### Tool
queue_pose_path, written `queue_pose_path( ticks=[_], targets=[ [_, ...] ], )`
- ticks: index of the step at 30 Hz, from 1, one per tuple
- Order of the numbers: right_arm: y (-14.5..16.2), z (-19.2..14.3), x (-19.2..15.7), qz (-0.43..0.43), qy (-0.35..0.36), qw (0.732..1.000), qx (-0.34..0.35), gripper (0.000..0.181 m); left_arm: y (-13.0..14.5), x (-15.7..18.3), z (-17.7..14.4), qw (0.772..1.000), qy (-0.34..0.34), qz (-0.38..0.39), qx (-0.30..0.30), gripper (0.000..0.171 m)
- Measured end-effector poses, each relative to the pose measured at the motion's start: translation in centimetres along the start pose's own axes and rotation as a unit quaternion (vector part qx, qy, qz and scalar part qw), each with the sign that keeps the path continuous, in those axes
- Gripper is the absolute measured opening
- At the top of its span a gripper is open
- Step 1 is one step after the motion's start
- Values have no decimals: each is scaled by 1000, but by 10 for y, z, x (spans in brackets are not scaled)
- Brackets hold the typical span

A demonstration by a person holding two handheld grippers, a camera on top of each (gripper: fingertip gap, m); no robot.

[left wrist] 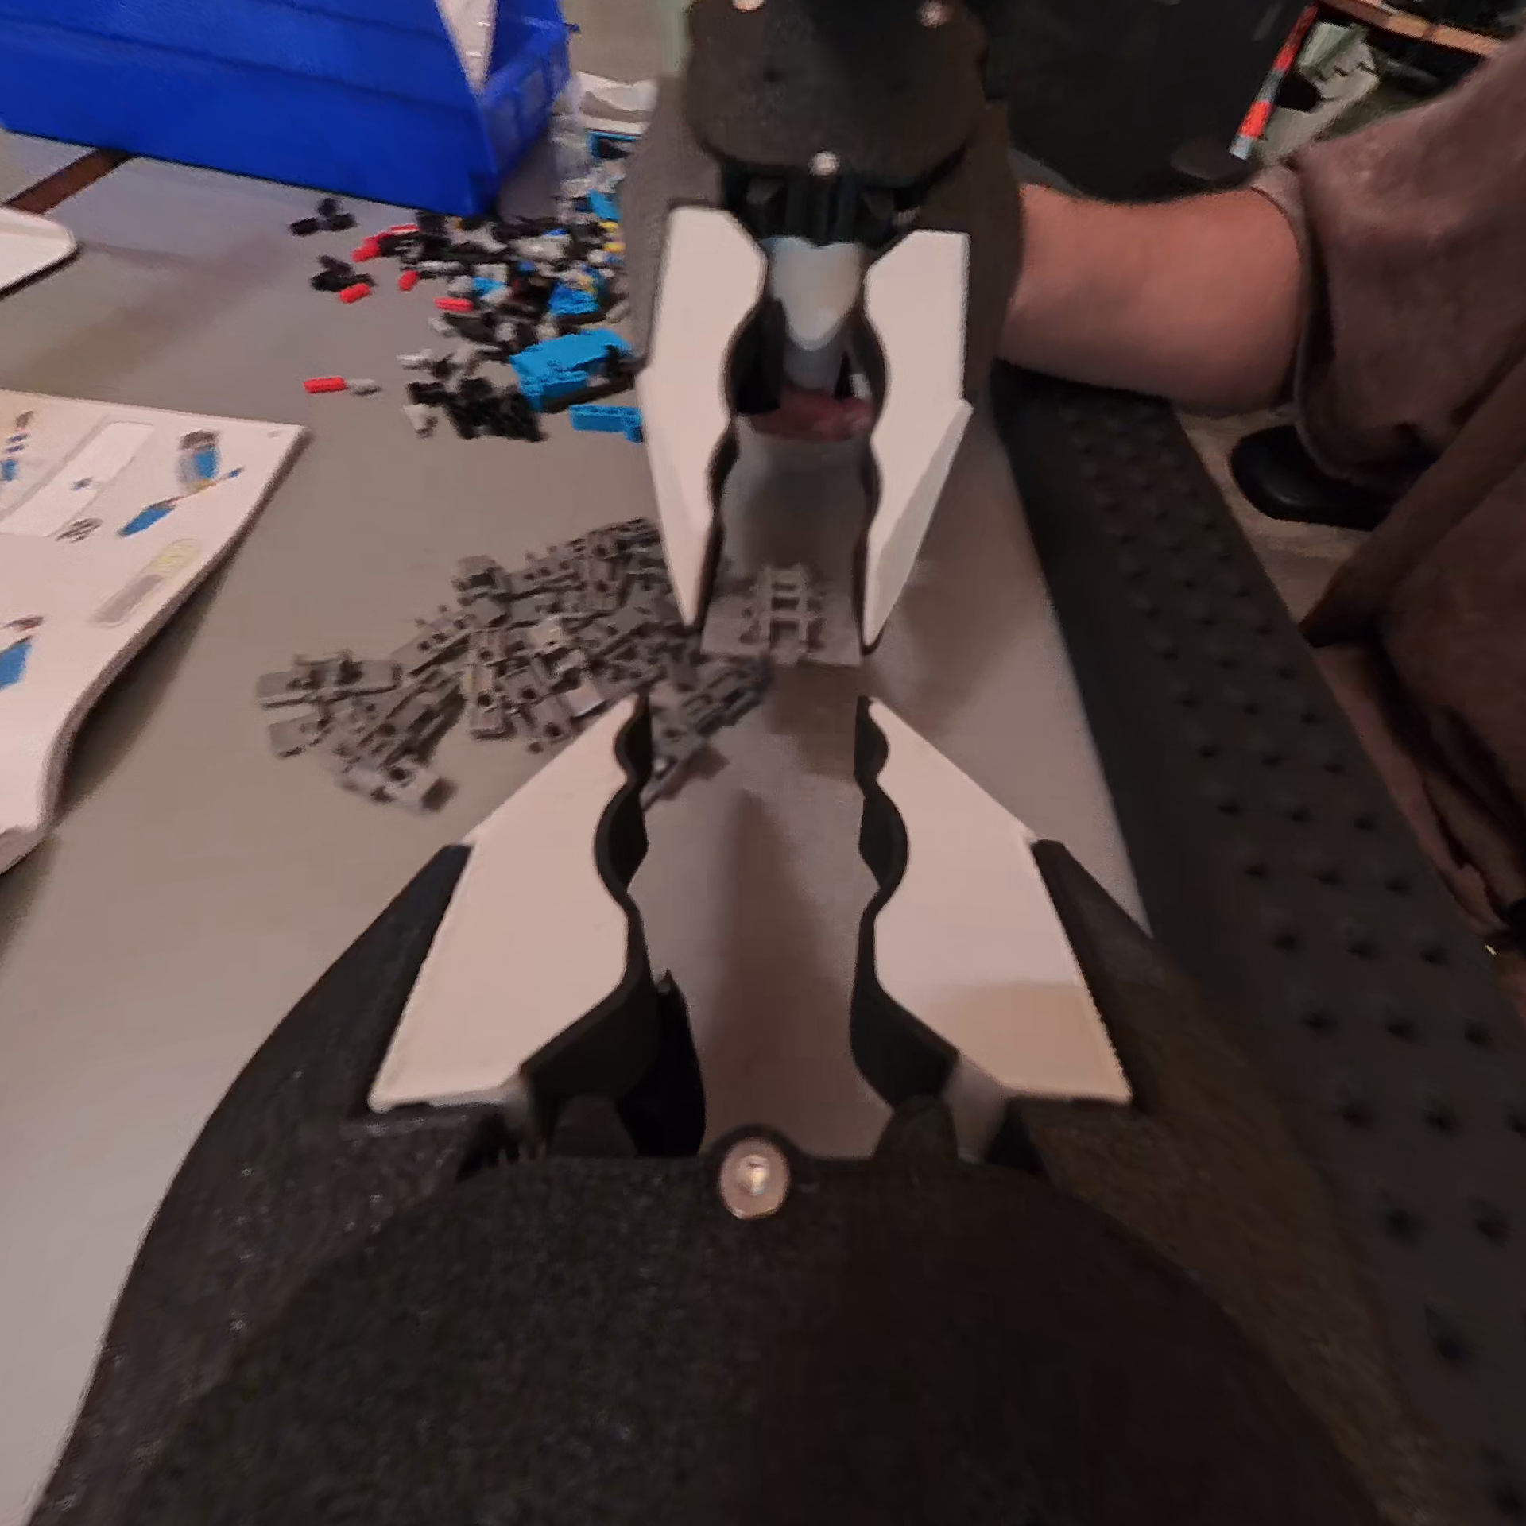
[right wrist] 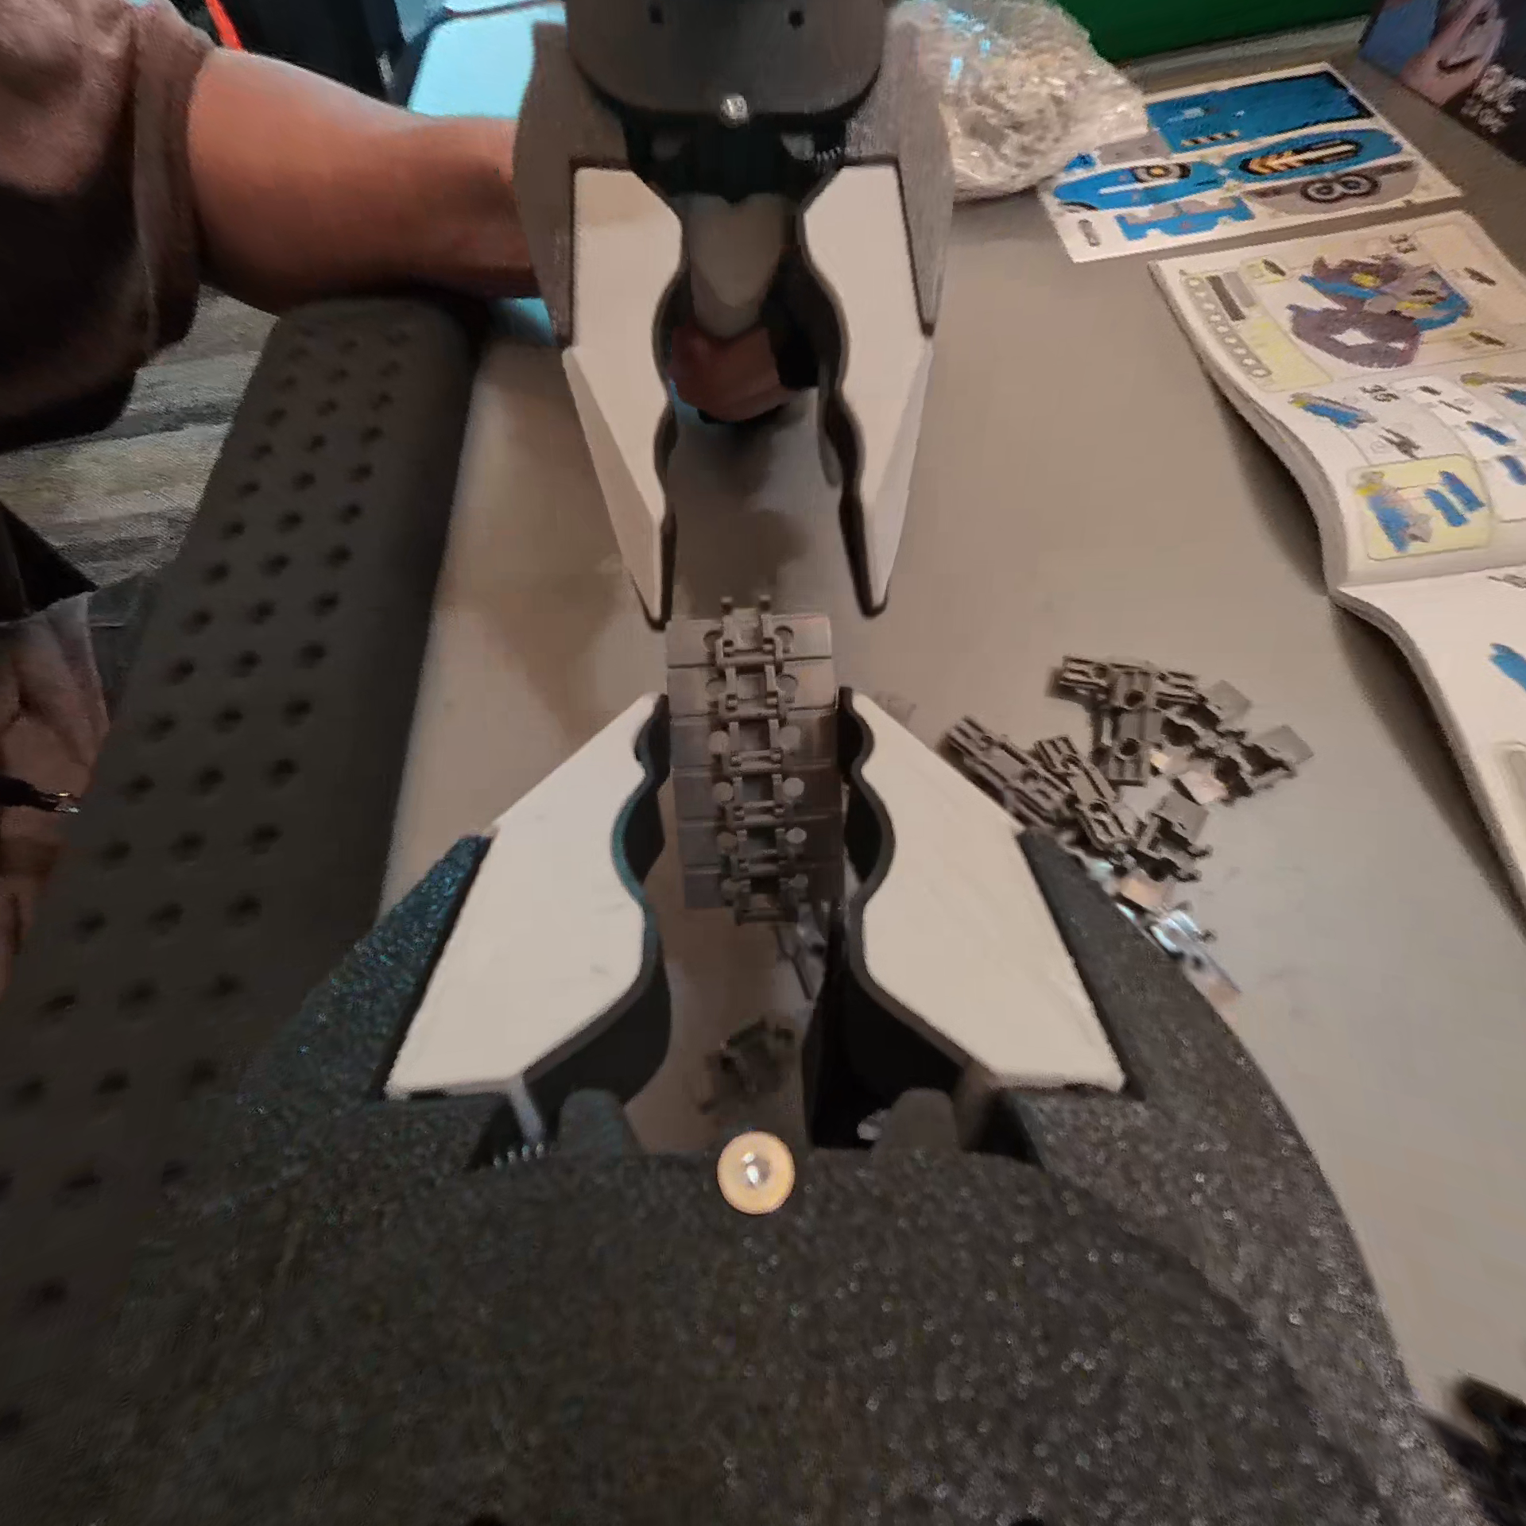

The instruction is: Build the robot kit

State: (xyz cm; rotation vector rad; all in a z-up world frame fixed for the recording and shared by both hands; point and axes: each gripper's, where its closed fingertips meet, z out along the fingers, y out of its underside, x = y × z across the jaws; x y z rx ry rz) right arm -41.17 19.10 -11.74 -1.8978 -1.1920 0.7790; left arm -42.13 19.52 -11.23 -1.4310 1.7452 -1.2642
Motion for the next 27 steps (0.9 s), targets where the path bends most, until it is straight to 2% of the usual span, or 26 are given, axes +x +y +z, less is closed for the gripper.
queue_pose_path(
  ticks=[2,4,7,10,11,13,14,17,19,21,22,24,26,27],
  targets=[
    [2,-9,15,4,39,999,-7,40,4,-25,-5,998,-50,-37,-5,49],
    [4,-21,37,-10,107,994,-21,40,13,-54,-7,991,-106,-75,-22,49],
    [6,-34,59,-16,173,984,-29,40,12,-75,-3,985,-141,-83,-54,48],
    [7,-40,68,-12,196,980,-30,40,4,-82,7,985,-136,-24,-105,42],
    [7,-42,71,-14,204,978,-31,40,5,-79,12,986,-104,-8,-127,35],
    [8,-45,75,-18,218,975,-31,40,8,-75,21,985,-38,-26,-165,38],
    [8,-46,76,-17,219,975,-28,40,11,-83,22,981,-38,-36,-186,40],
    [11,-45,80,-3,221,975,-27,40,13,-107,23,976,-70,-4,-205,39],
    [13,-46,82,-4,223,974,-29,40,19,-104,23,973,-47,-12,-226,38],
    [12,-47,82,-4,225,974,-29,40,26,-103,24,970,-45,-12,-240,32],
    [11,-47,81,-5,222,975,-26,40,30,-101,24,968,-43,-6,-247,22],
    [7,-47,79,-2,218,976,-17,40,31,-102,22,967,-60,7,-247,14],
    [4,-48,77,-6,218,976,-14,40,29,-103,16,964,-90,22,-248,13],
    [3,-48,76,-9,220,975,-14,40,25,-100,12,965,-102,36,-240,0]
  ],
)
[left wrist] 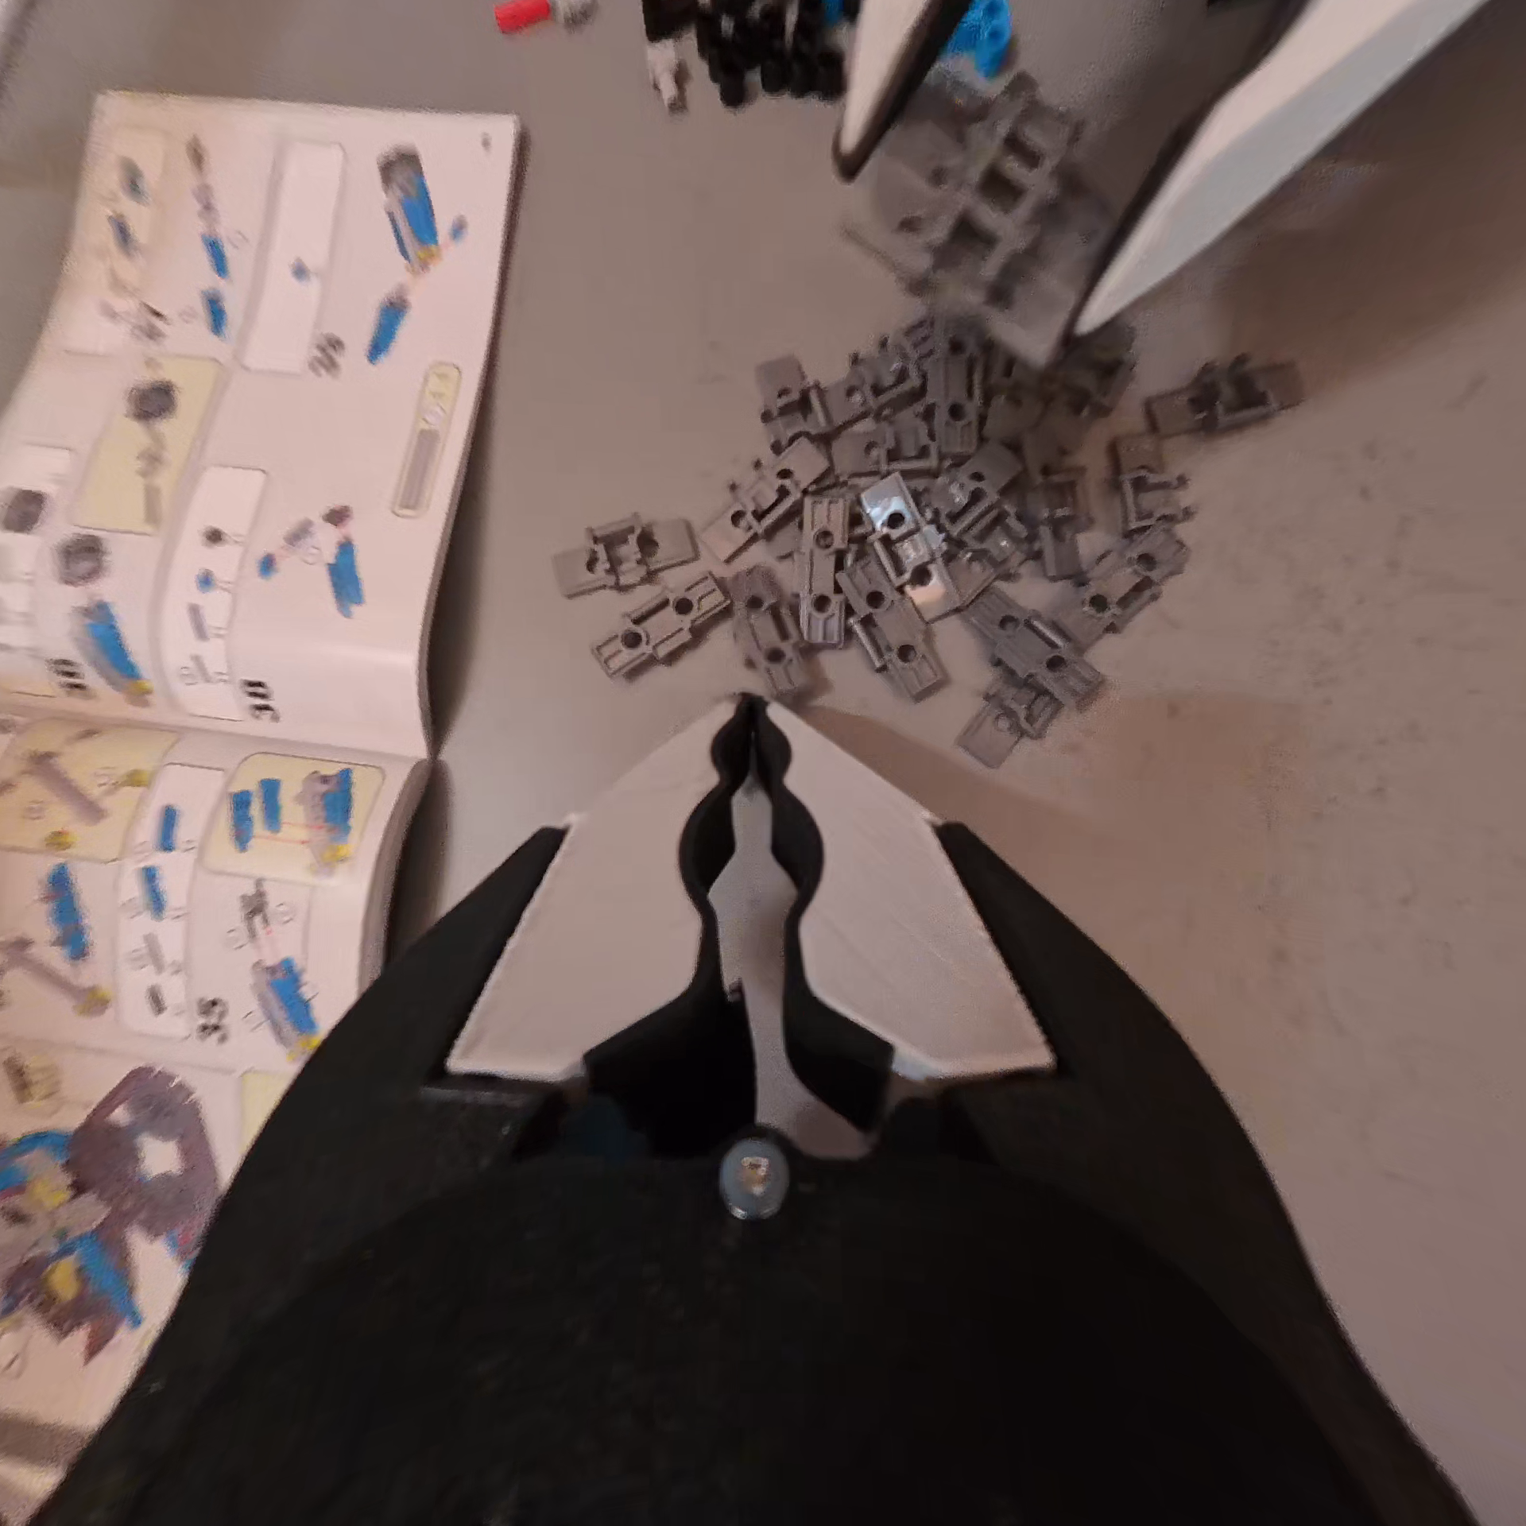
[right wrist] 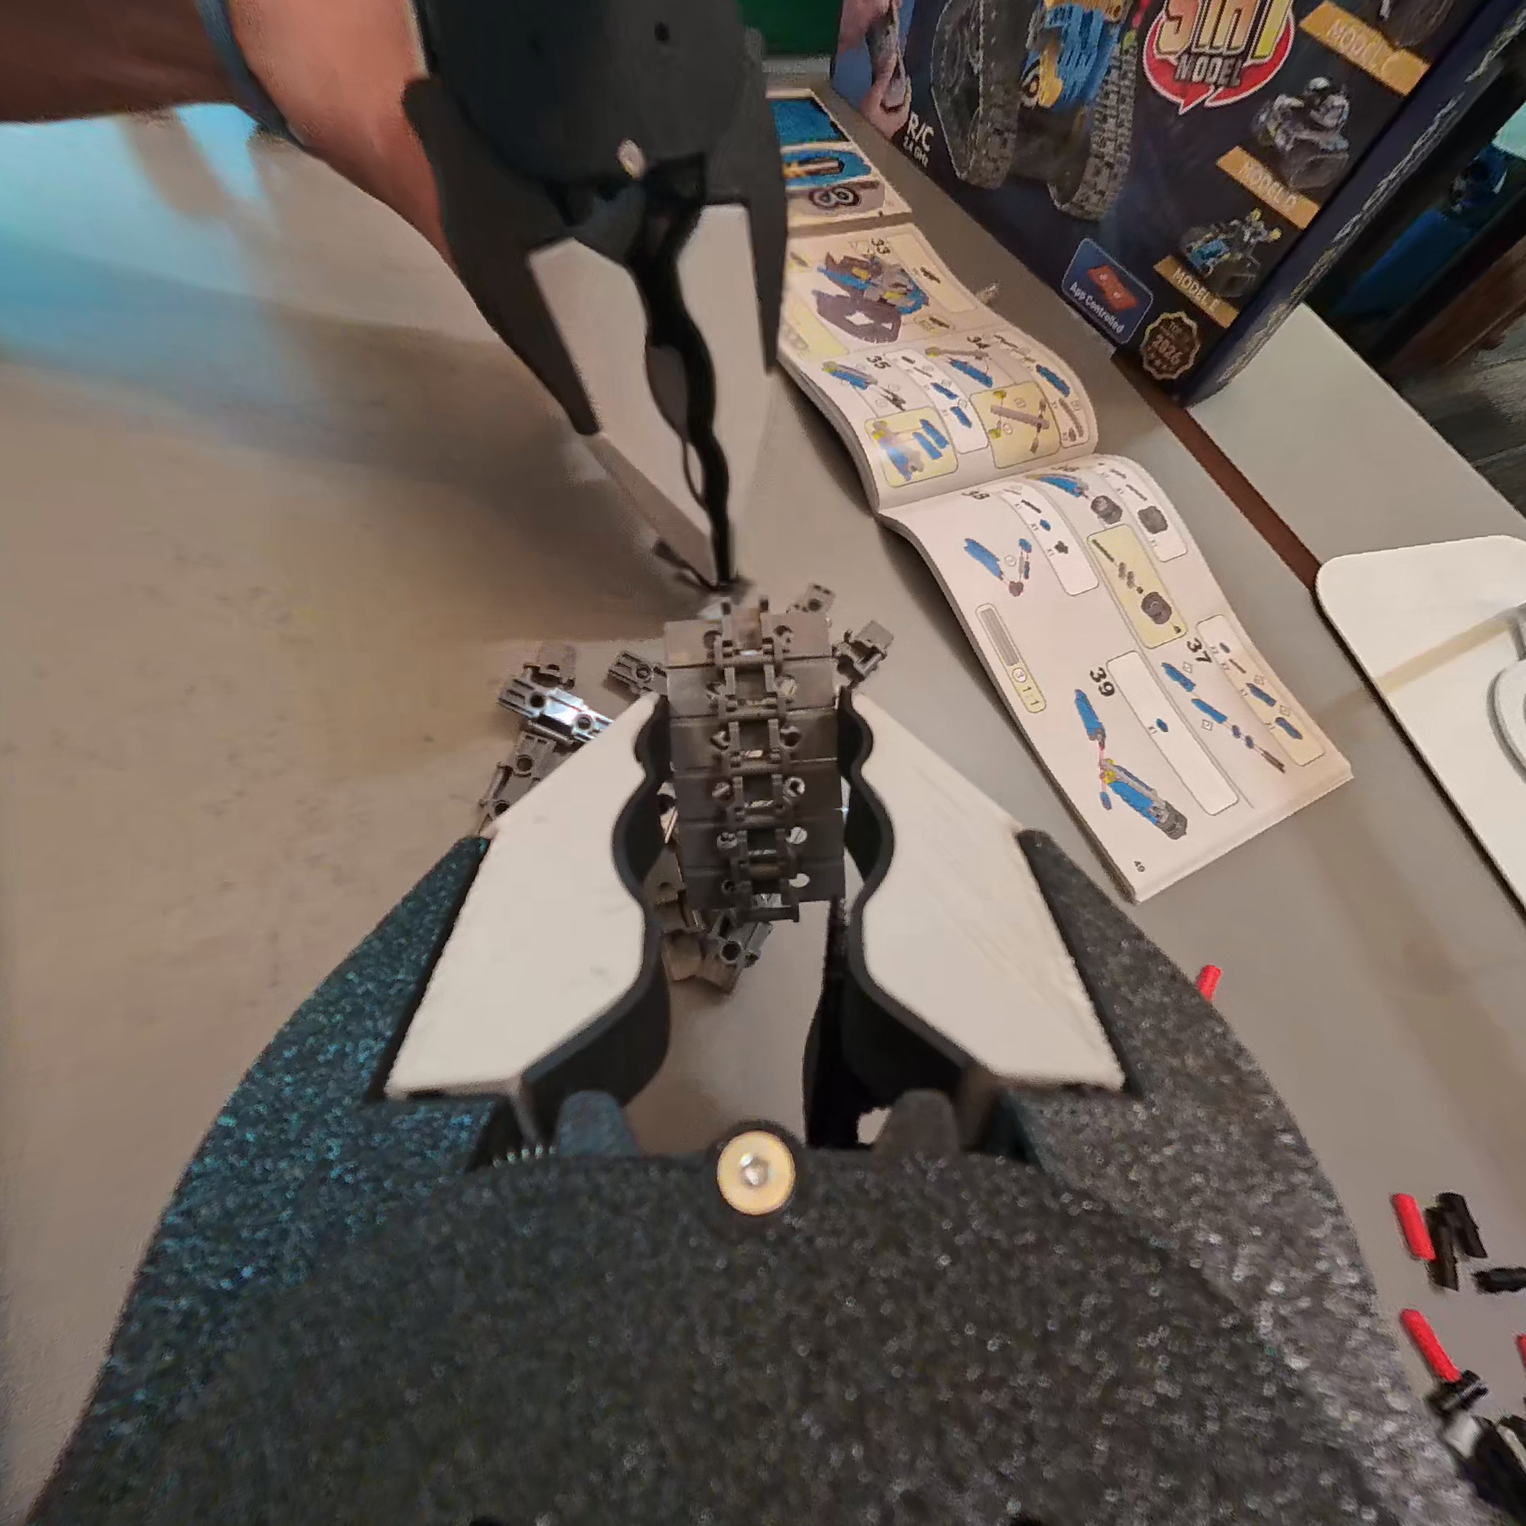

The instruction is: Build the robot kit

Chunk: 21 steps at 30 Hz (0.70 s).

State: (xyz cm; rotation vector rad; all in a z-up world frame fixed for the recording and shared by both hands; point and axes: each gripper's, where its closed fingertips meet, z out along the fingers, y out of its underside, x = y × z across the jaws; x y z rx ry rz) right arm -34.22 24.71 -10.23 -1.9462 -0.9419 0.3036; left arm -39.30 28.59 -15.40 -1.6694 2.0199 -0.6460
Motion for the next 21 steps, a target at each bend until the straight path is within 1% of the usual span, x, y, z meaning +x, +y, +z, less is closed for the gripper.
queue_pose_path(
  ticks=[3,5,6,9,10,11,13,14,16,18,19,20,21],
  targets=[
    [2,1,-2,-6,1,1000,-8,40,-1,8,-21,997,-62,27,25,0],
    [5,3,-4,-12,0,1000,-17,40,9,16,-32,995,-89,28,25,0],
    [6,5,-6,-12,-5,1000,-23,40,16,22,-35,995,-91,19,20,0],
    [11,12,-18,-14,-28,999,-36,40,34,30,-43,994,-101,-47,22,0],
    [11,14,-21,-20,-30,999,-40,40,37,34,-43,992,-88,-80,29,1],
    [12,16,-25,-27,-32,998,-44,40,40,38,-41,990,-71,-114,35,9],
    [12,18,-31,-38,-37,997,-47,40,41,41,-35,981,-42,-184,48,33],
    [12,19,-33,-40,-38,997,-48,40,39,43,-31,976,-25,-210,55,35],
    [13,20,-34,-41,-40,997,-49,40,36,40,-24,969,-23,-238,70,36],
    [14,20,-33,-37,-40,997,-50,40,35,35,-16,965,-32,-249,71,36],
    [15,20,-31,-34,-40,997,-50,40,34,31,-14,964,-42,-252,73,27],
    [15,19,-30,-31,-39,998,-49,40,32,30,-13,965,-47,-248,76,5],
    [15,18,-28,-29,-38,998,-48,40,32,28,-13,967,-57,-239,73,0]
  ],
)
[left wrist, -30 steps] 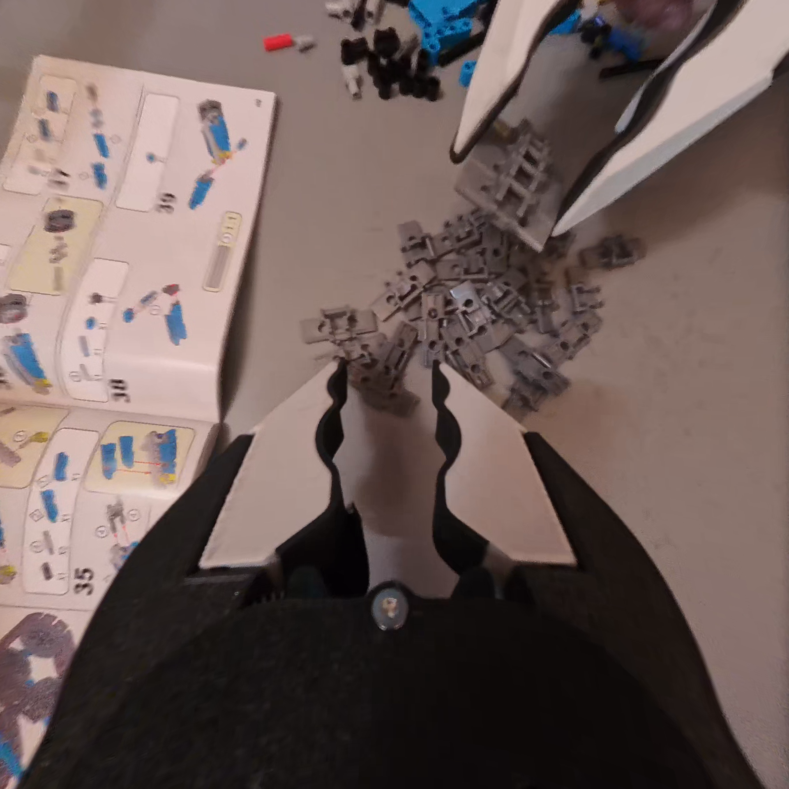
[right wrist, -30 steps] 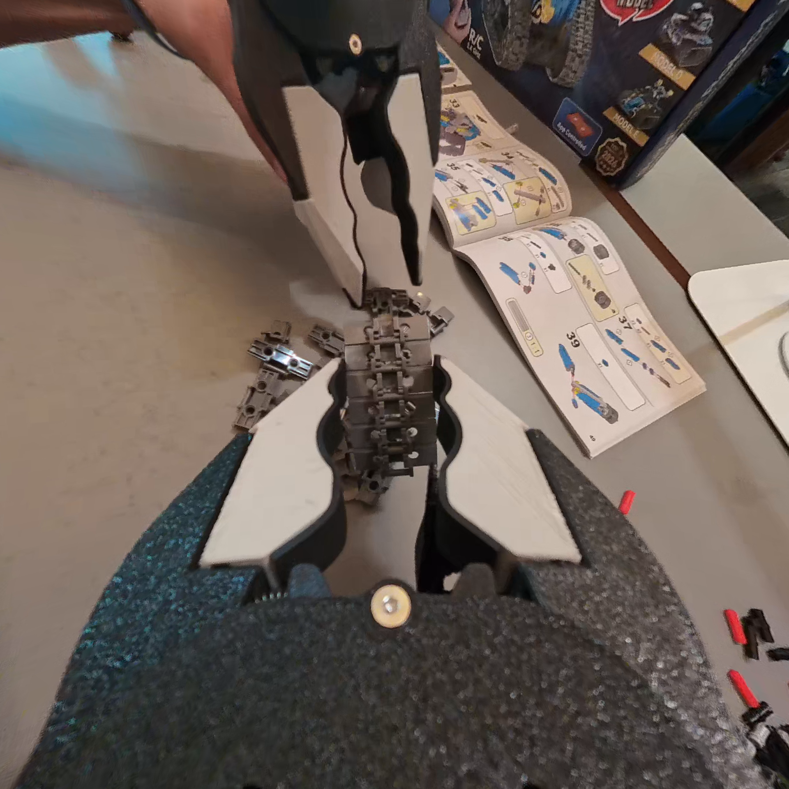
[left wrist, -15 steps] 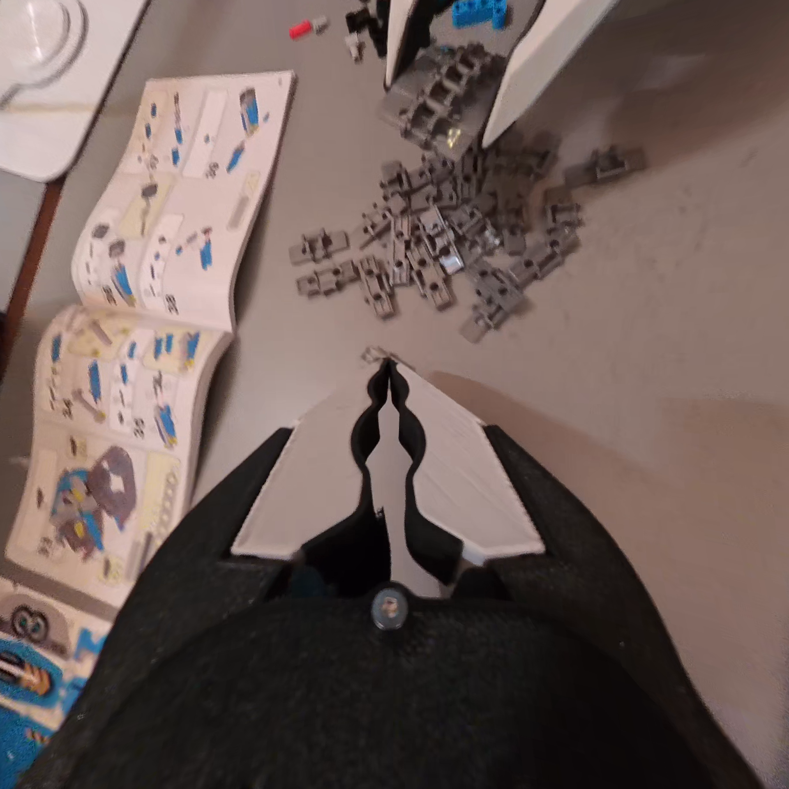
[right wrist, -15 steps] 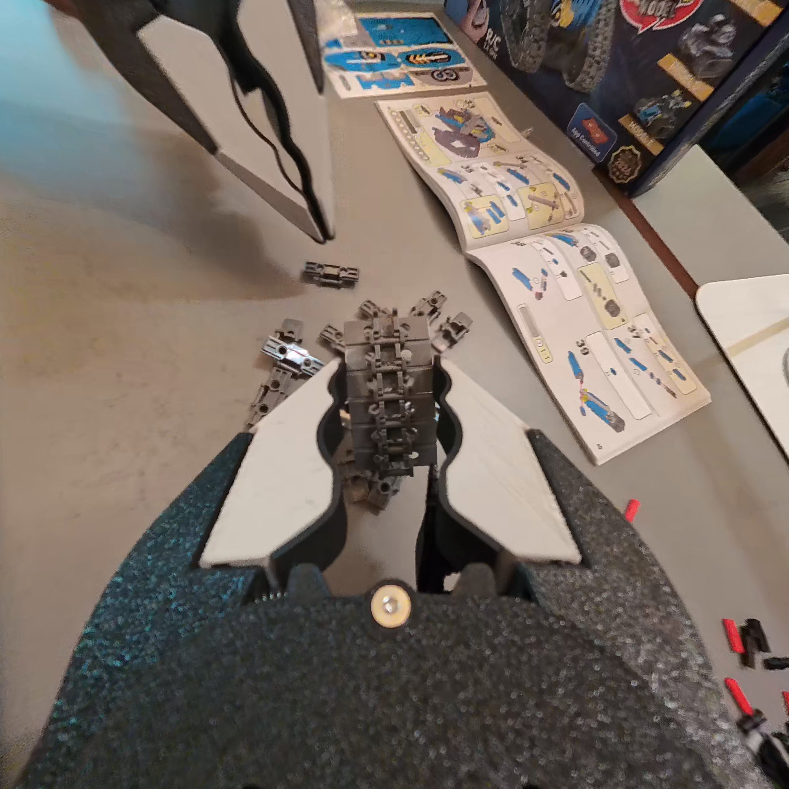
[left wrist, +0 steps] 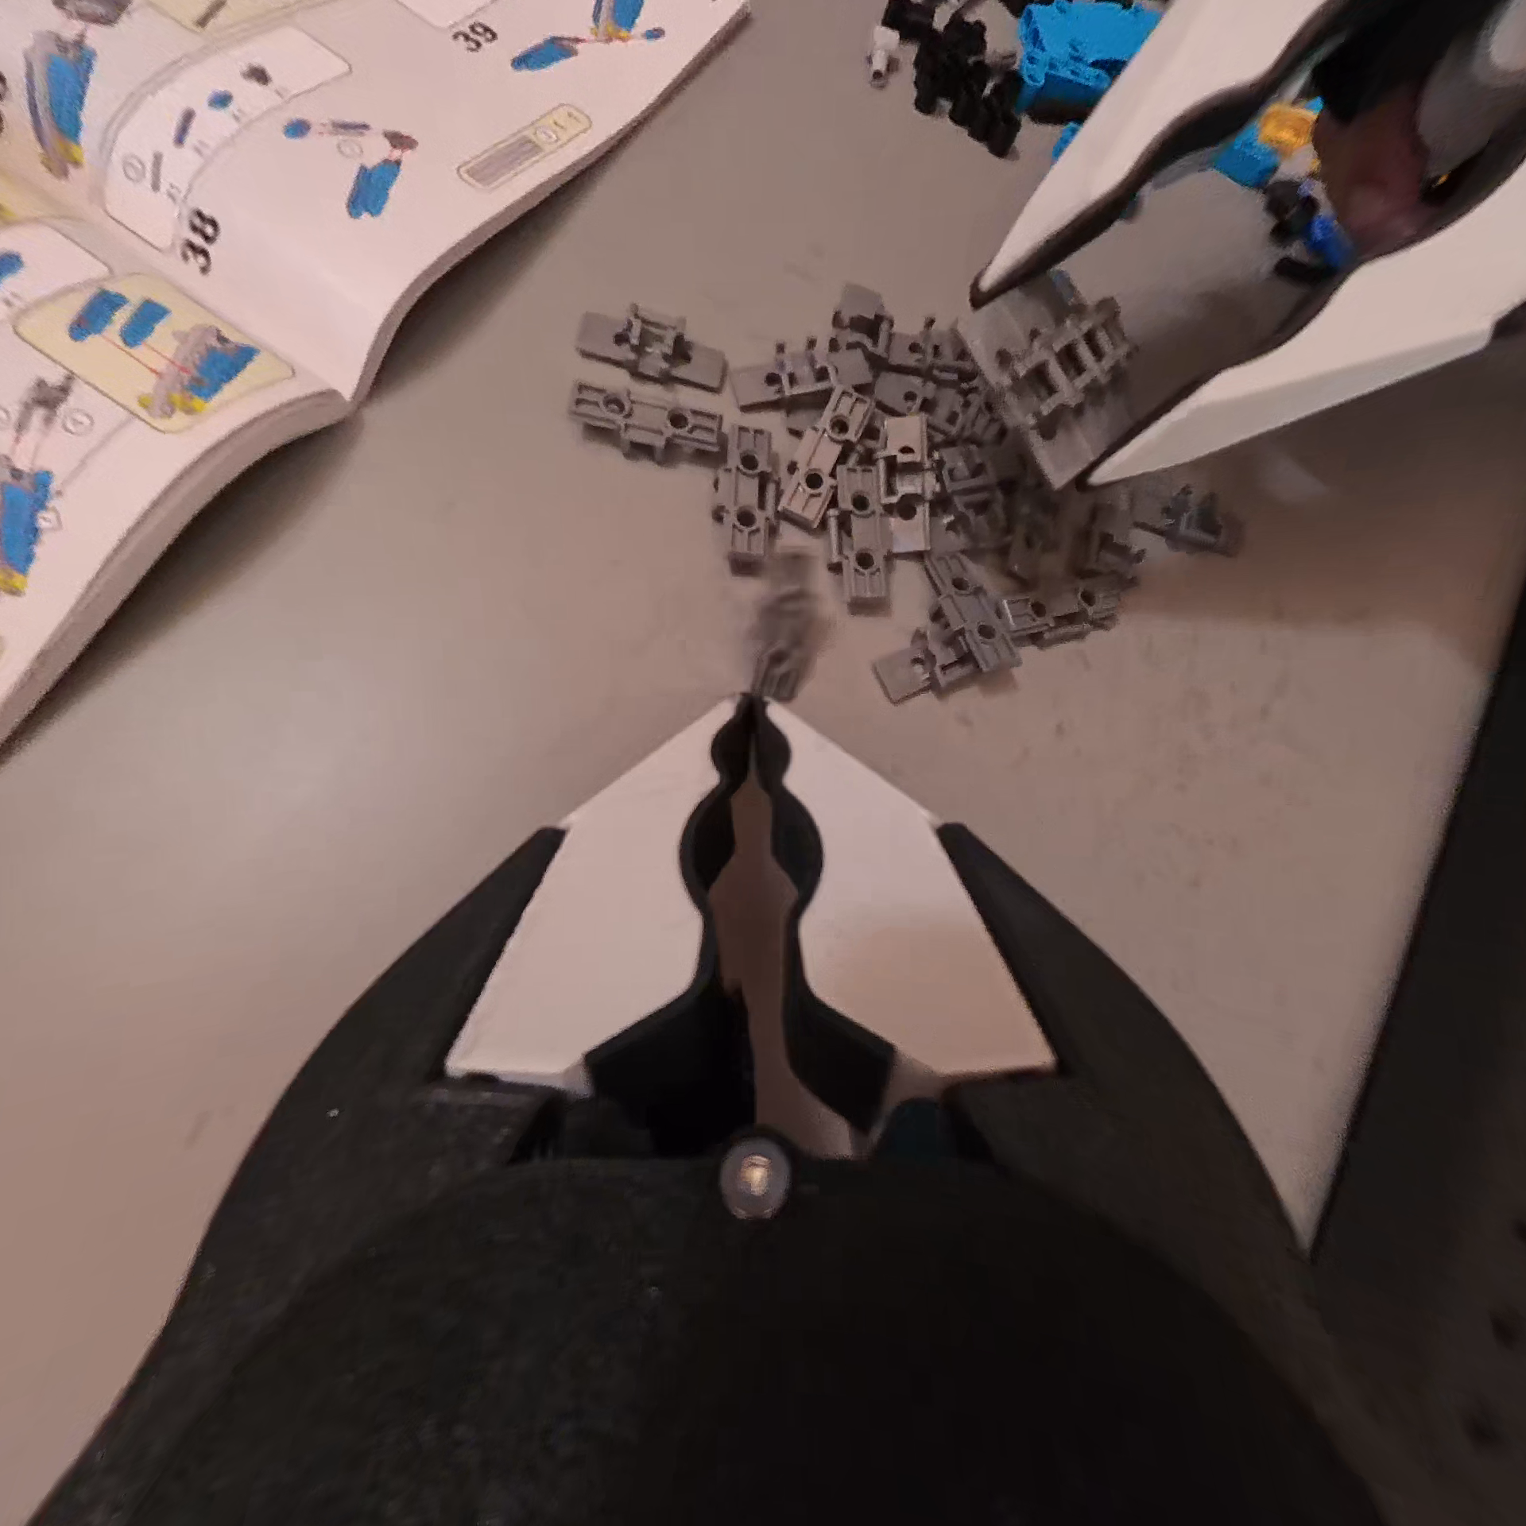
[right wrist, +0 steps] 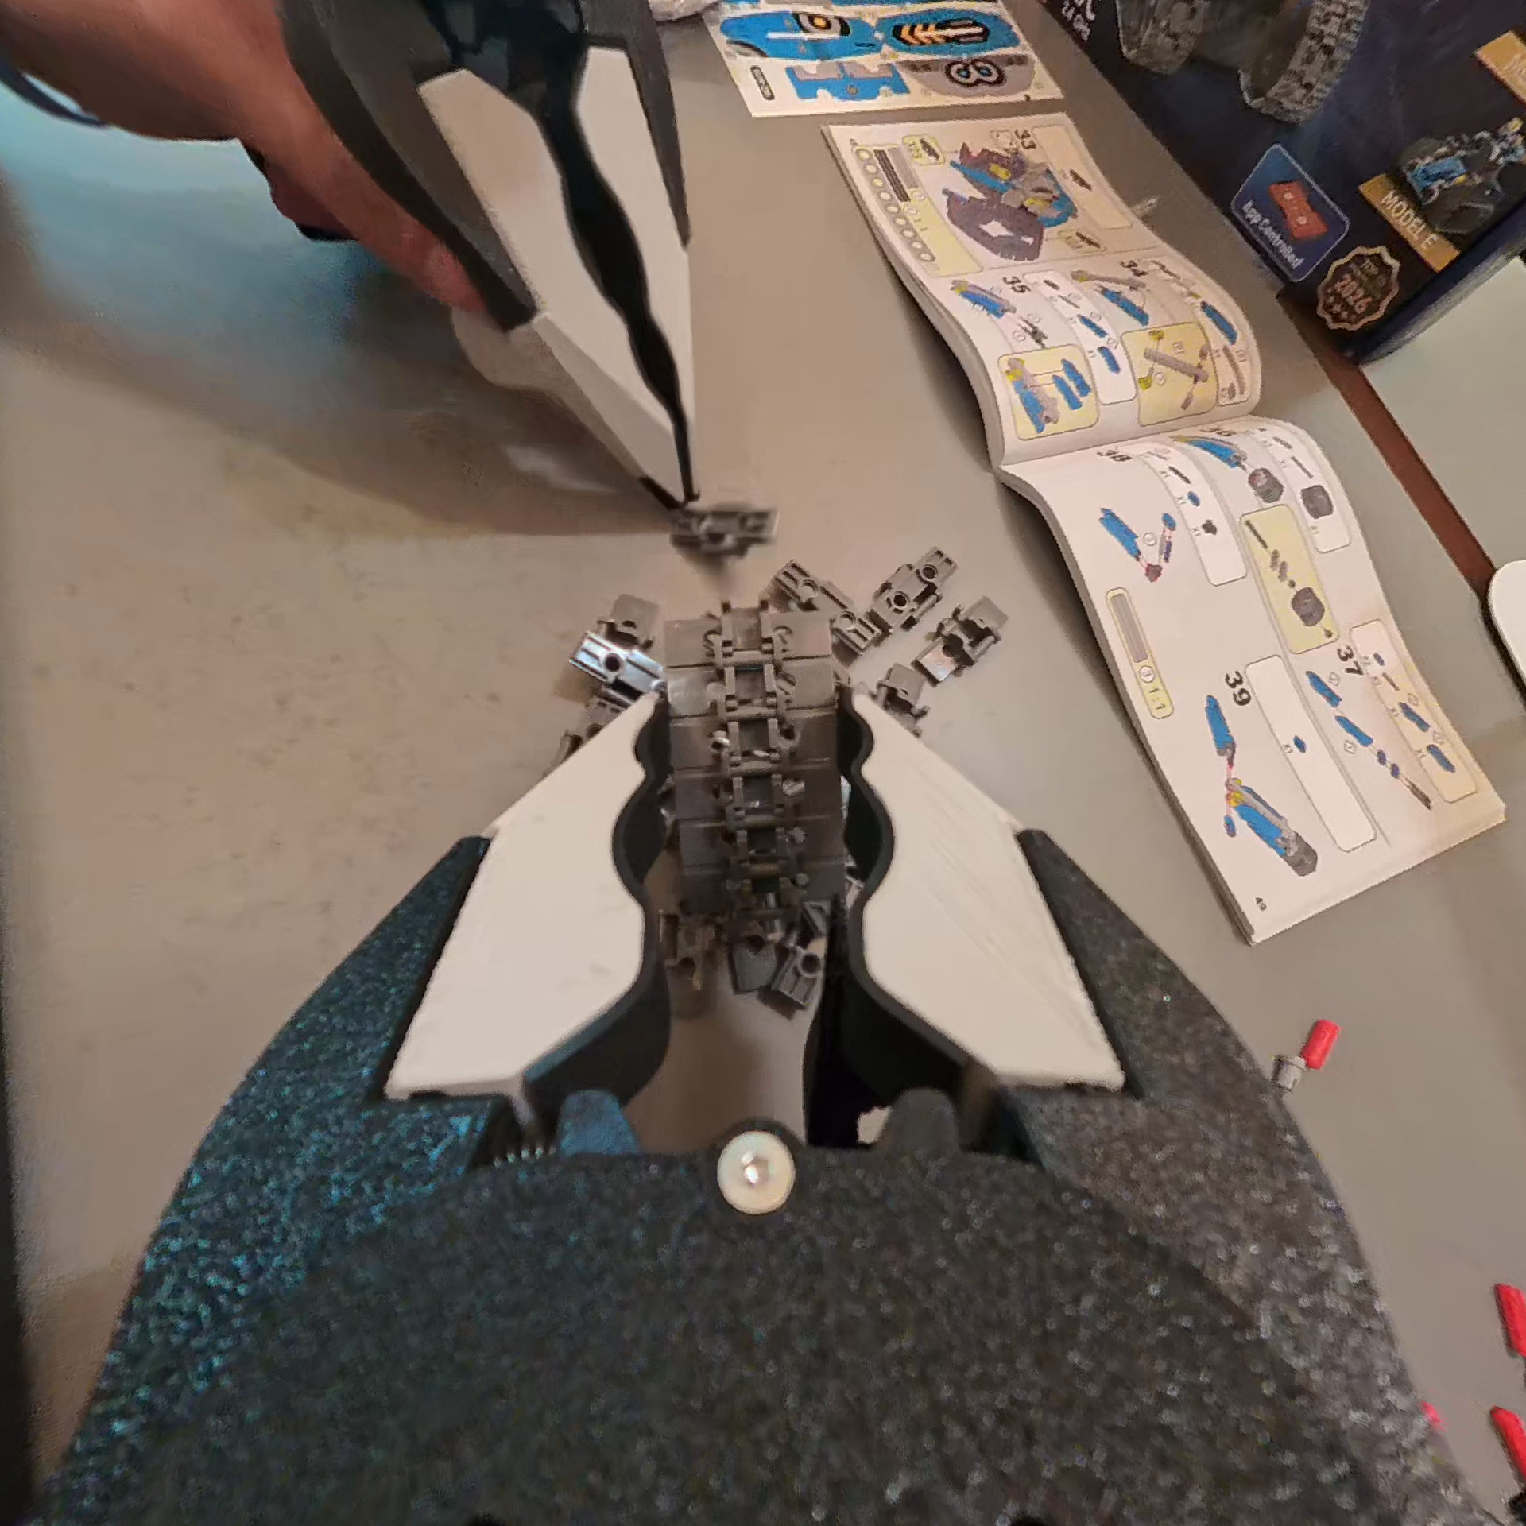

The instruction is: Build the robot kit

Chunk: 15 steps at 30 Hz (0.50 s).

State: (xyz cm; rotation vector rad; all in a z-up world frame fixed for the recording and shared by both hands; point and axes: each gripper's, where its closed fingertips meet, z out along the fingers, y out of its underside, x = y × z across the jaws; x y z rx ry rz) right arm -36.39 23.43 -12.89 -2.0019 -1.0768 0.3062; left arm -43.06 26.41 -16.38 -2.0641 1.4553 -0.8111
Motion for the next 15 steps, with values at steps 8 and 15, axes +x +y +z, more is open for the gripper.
queue_pose_path(
  ticks=[8,15],
  targets=[
    [1,-1,-4,-4,-12,1000,-6,40,5,13,-29,983,-64,170,25,0],
    [7,5,-8,-15,-13,1000,-23,40,-9,14,0,999,-34,25,-29,26]
  ],
)
